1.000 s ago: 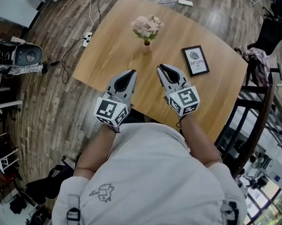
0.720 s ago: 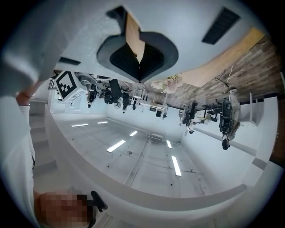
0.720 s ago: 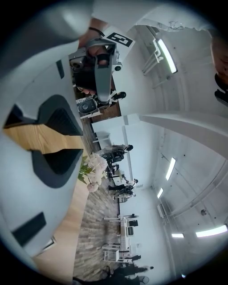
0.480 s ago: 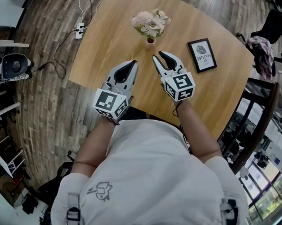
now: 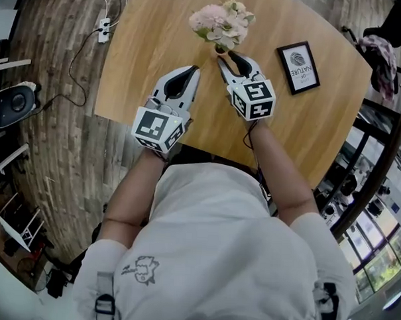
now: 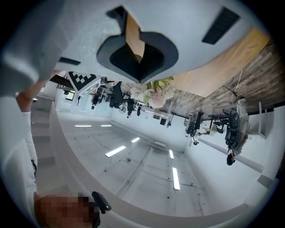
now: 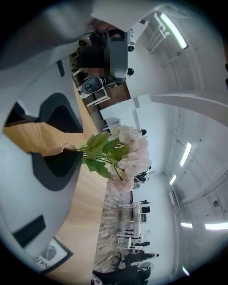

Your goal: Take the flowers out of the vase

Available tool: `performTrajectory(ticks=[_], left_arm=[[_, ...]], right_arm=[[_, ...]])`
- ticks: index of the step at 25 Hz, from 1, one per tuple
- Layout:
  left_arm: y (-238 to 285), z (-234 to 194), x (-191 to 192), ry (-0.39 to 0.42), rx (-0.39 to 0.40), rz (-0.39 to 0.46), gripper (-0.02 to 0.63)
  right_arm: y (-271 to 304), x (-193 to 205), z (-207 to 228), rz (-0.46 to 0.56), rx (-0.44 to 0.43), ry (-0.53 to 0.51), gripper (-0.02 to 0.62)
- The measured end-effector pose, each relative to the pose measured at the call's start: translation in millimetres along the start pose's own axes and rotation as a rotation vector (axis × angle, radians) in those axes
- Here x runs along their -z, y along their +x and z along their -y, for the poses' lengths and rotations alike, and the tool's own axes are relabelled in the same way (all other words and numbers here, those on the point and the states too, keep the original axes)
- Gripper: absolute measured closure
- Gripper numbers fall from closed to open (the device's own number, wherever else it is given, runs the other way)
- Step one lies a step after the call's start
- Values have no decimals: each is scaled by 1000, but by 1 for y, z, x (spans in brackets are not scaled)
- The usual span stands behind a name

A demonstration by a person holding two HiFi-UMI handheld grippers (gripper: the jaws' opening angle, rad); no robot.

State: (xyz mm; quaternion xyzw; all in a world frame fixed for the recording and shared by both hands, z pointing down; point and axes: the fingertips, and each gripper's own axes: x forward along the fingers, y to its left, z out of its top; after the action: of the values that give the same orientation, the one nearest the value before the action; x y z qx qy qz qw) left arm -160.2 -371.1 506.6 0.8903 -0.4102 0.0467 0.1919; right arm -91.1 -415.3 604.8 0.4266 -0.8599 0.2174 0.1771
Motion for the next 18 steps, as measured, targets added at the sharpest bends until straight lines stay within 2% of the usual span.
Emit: performTrajectory(ticks=[12,18], left_arm=[[25,-27,22,-21,34,-57,601],[26,-30,28,-31,34,-70,601]], right_arm=[[43,16,19,-64,63,-13,457],[49,13,20,-61,77,-36,505]])
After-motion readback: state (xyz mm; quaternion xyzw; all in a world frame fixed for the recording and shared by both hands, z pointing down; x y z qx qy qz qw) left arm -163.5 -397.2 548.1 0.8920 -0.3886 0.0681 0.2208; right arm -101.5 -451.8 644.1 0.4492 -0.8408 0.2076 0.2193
